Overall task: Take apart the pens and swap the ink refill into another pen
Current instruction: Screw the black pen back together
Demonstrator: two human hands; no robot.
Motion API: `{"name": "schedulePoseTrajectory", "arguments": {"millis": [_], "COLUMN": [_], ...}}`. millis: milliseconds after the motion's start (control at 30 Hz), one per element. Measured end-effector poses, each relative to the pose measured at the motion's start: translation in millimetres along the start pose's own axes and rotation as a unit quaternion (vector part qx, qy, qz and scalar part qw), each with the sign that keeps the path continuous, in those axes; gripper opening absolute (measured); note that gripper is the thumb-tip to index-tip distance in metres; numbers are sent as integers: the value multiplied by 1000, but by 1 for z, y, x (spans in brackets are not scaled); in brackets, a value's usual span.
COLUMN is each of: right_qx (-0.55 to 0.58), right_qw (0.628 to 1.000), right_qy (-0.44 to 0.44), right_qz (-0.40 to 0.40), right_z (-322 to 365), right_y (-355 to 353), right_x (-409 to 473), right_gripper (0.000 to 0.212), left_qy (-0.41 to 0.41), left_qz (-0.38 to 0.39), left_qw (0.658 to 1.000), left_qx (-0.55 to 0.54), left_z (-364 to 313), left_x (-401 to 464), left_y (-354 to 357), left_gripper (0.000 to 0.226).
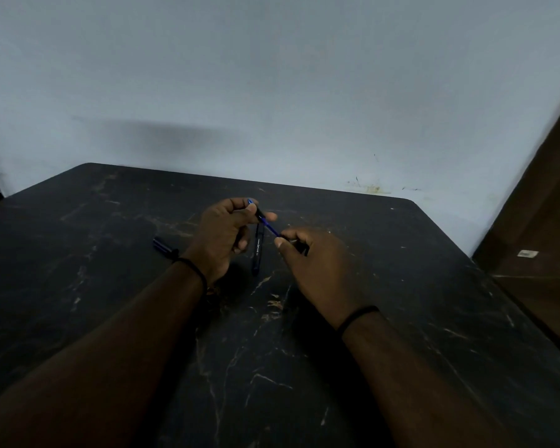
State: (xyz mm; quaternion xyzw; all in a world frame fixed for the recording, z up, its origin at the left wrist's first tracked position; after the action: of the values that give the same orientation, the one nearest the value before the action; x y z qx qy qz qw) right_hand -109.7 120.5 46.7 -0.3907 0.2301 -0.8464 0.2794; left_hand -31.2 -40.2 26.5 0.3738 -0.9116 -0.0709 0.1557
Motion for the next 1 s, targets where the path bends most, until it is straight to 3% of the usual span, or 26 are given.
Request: {"name": "schedulePoseTrajectory", "arguments": {"millis": [233,700,1000], "right_qx": [6,8,16], "right_qw": [1000,1000,997], "right_qy": [7,0,60], "right_qz": [-3,-21,-44], "right_z": [-1,-1,-18], "right_y": [1,0,1], "right_x": [0,0,2], "right_gripper": [13,14,15], "left_qy": [-16,-16,-24], "left_qz": [-41,15,29], "left_qw": [998,1000,999], "left_qx": [-46,-8,6], "left_z": [3,10,10], "left_x": [3,5,-2], "left_y": [-12,-1,8], "left_gripper": [10,11,7]}}
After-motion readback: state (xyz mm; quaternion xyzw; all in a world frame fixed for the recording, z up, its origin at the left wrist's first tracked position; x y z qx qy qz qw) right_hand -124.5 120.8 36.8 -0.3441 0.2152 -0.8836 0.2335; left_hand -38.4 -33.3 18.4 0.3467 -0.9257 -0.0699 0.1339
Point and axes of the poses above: each hand's wrist, its own x-axis towards the middle knuckle, its own y-axis out of the palm, z = x × y, the point moved 7 cm from there along x, towards the middle knuckle, and after that the axes turned 5 degrees about -x, right-handed, at the moved point
